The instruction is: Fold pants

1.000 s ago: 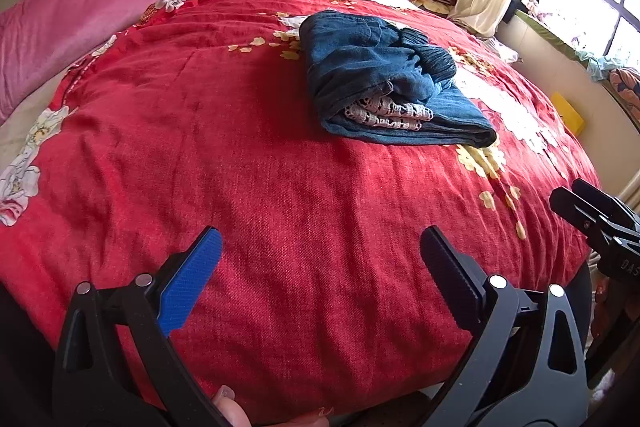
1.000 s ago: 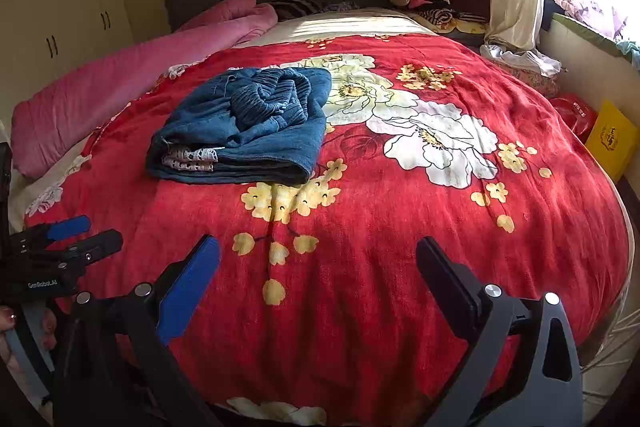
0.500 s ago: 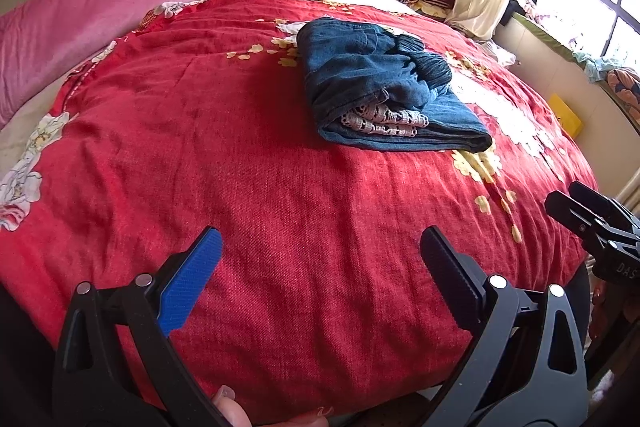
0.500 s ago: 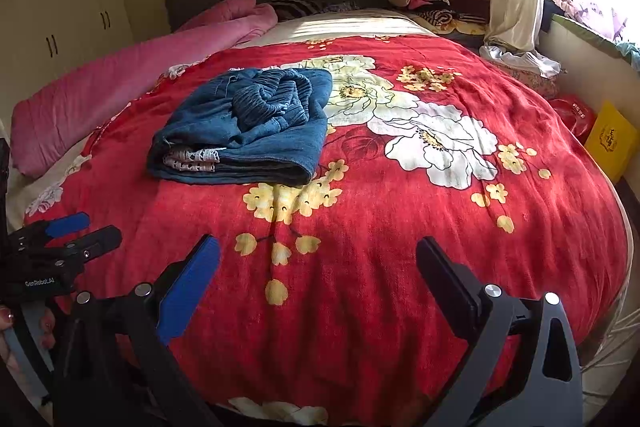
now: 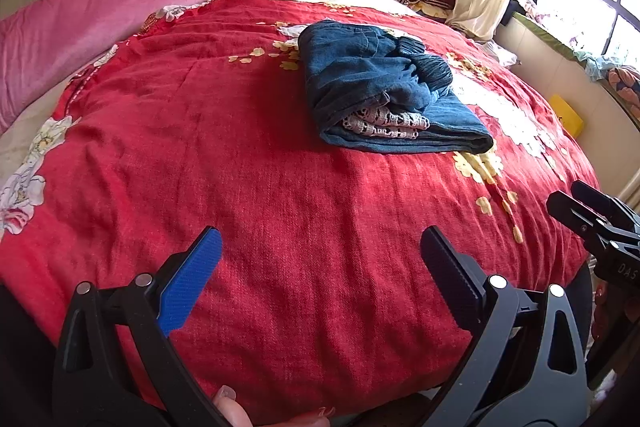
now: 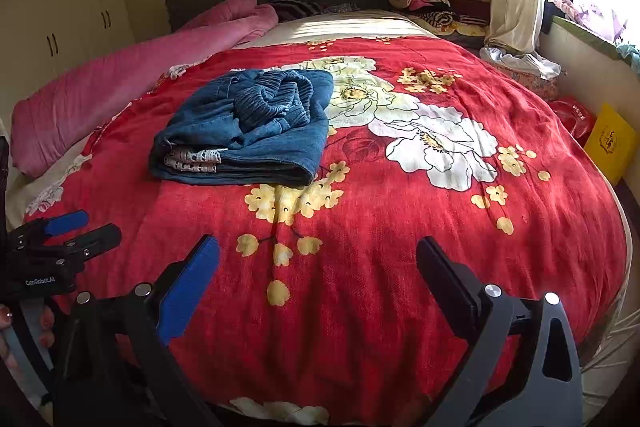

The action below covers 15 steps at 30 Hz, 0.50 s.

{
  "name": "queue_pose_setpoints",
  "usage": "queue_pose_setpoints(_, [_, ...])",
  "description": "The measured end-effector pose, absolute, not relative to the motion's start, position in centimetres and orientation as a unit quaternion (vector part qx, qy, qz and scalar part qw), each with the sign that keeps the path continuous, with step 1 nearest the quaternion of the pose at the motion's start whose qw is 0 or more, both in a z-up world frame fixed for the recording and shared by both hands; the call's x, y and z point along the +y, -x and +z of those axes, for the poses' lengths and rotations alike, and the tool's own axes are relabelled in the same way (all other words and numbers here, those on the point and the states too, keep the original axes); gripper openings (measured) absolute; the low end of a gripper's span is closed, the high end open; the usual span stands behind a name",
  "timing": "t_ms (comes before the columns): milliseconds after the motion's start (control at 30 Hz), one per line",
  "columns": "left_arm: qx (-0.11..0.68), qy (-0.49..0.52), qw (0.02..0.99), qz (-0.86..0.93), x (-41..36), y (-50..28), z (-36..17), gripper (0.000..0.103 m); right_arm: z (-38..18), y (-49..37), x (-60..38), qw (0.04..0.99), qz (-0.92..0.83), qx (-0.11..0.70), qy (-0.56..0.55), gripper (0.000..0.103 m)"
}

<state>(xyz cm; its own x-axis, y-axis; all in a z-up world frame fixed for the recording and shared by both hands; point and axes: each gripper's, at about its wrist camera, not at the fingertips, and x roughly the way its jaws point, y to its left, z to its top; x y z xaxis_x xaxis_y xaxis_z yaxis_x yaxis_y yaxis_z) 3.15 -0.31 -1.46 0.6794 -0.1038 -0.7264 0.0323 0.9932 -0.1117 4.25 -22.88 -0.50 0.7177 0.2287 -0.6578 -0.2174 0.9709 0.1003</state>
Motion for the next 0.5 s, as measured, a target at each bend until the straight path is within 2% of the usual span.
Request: queue_pose_setpoints(500, [0.396,0.043,0.916,-0.037,-0.33,-3.07,-1.38,0.093,-0.48,-4.2,-22.73,0.926,0.121,0.357,-0.006,0.098])
